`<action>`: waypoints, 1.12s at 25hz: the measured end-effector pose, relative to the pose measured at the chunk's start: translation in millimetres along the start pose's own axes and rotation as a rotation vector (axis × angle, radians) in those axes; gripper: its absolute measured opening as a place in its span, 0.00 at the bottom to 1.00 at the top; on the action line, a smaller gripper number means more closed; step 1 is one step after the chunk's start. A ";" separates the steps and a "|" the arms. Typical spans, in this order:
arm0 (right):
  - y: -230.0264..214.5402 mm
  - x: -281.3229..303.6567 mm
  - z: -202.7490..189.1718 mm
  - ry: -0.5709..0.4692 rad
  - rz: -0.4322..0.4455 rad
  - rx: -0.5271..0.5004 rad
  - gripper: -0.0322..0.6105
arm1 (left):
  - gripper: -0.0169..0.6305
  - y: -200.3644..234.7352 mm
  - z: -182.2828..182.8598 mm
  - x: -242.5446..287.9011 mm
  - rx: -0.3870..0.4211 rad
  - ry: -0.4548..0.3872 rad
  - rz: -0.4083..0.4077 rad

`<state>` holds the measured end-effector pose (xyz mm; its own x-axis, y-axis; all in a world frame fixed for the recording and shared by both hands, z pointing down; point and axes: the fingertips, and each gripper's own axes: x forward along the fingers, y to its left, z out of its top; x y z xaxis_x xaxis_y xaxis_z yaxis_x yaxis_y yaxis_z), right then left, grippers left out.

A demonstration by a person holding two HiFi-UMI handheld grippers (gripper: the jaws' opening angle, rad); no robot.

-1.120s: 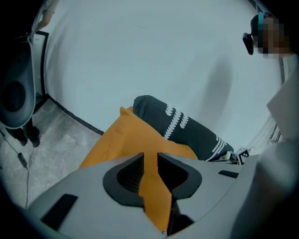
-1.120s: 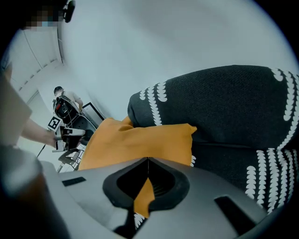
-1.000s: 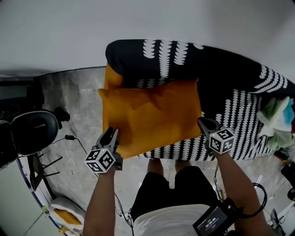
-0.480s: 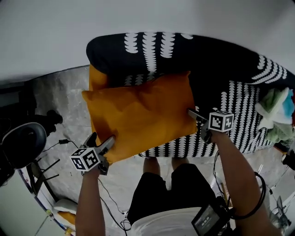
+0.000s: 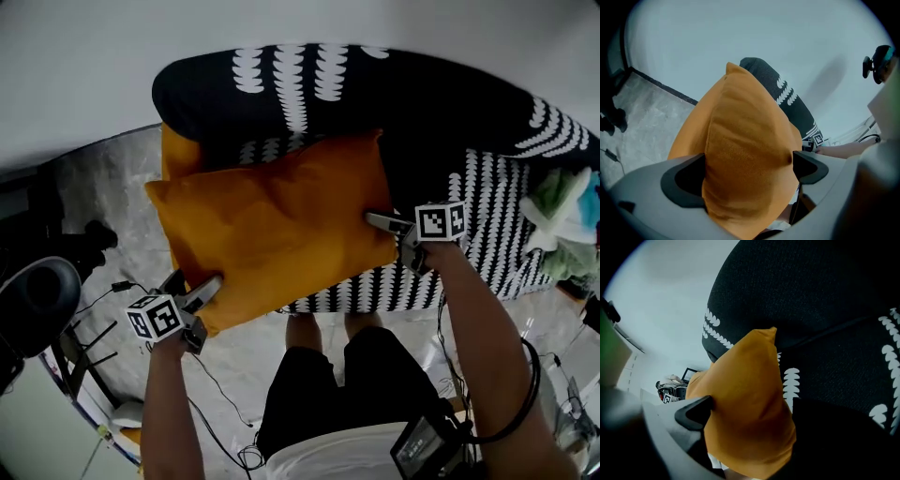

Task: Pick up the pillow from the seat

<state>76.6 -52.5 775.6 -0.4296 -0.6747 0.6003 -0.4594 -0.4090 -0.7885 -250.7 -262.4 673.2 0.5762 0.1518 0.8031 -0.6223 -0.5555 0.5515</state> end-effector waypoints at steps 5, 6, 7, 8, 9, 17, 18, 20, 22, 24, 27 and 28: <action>-2.0 6.9 -6.1 0.035 0.071 0.038 0.87 | 0.91 2.3 -2.7 9.2 0.010 0.063 -0.018; -2.7 8.3 -6.3 0.040 0.078 0.042 0.87 | 0.91 2.2 -2.4 10.2 0.013 0.068 -0.020; -4.1 10.6 -5.8 0.044 0.078 0.047 0.87 | 0.91 2.5 -1.9 11.8 0.015 0.069 -0.019; -6.0 13.6 -5.5 0.046 0.070 0.056 0.87 | 0.91 3.6 -1.5 14.0 0.014 0.071 -0.012; -8.1 17.2 -6.1 0.047 0.058 0.069 0.87 | 0.91 5.3 -1.7 16.8 0.012 0.075 0.001; -9.3 18.1 -17.7 0.057 0.069 0.111 0.77 | 0.70 -0.7 -9.5 32.5 0.053 0.082 0.068; -6.3 18.4 -19.4 0.060 0.072 0.109 0.75 | 0.66 -0.7 -9.8 31.4 0.065 0.070 0.065; -1.5 17.7 -22.2 0.063 0.075 0.093 0.68 | 0.58 -3.0 -9.9 30.6 0.089 0.050 0.059; 1.5 14.0 -23.8 0.062 0.070 0.069 0.61 | 0.53 -7.3 -10.1 30.7 0.110 0.041 0.058; 5.7 9.8 -26.5 0.058 0.066 0.048 0.57 | 0.50 -10.7 -12.4 28.5 0.127 0.040 0.060; 17.2 5.7 -31.6 0.049 0.061 0.020 0.52 | 0.46 -13.3 -16.1 19.2 0.152 0.032 0.065; 21.8 4.7 -33.3 0.047 0.057 0.011 0.51 | 0.45 -13.9 -17.2 15.1 0.159 0.029 0.064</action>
<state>38.7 -44.1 765.7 -0.4906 -0.6678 0.5598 -0.4250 -0.3774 -0.8228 -242.6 -238.3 681.6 0.5210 0.1340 0.8430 -0.5644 -0.6868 0.4580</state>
